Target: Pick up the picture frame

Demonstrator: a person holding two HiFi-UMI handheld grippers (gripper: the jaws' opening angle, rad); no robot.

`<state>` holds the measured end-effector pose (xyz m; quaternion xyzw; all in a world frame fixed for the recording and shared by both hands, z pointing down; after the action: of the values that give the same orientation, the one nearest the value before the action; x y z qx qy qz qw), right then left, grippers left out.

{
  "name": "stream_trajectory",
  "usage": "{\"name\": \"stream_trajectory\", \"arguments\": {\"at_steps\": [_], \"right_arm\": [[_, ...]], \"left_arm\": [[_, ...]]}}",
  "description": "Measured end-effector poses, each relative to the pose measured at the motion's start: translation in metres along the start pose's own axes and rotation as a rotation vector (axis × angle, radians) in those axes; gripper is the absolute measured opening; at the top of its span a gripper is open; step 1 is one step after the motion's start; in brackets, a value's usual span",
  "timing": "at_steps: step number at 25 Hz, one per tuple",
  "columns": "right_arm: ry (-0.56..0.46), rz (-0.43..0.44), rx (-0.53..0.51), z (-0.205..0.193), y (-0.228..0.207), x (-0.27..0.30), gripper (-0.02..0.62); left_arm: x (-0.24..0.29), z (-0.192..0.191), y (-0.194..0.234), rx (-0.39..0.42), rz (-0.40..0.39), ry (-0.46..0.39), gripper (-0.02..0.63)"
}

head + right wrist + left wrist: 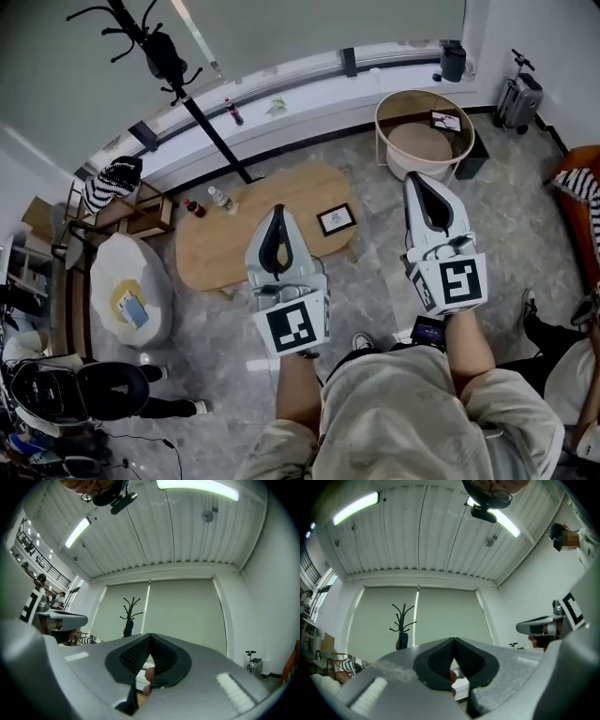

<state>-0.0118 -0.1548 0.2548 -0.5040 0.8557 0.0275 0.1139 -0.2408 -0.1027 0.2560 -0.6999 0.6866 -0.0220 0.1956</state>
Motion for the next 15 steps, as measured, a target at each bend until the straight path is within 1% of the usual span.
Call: {"name": "stream_trajectory", "arguments": {"at_steps": [8, 15], "right_arm": [[0.022, -0.038, -0.006, -0.02, -0.002, 0.028, 0.002], [0.028, -0.037, 0.001, -0.037, -0.013, 0.063, 0.002]], "left_arm": [[0.034, -0.024, 0.011, -0.006, -0.041, -0.001, 0.003], [0.065, -0.045, 0.015, -0.003, -0.05, 0.014, 0.003]]}}
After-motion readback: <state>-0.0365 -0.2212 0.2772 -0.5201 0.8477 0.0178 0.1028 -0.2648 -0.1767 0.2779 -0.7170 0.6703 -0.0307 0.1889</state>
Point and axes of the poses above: the fingertips, and each gripper's own axes: x forward along the fingers, y to its left, z out of its top, the point moved 8 cm from there along -x, backward along the fingers, and after that the axes turned 10 degrees about x, right-handed, at the moved point
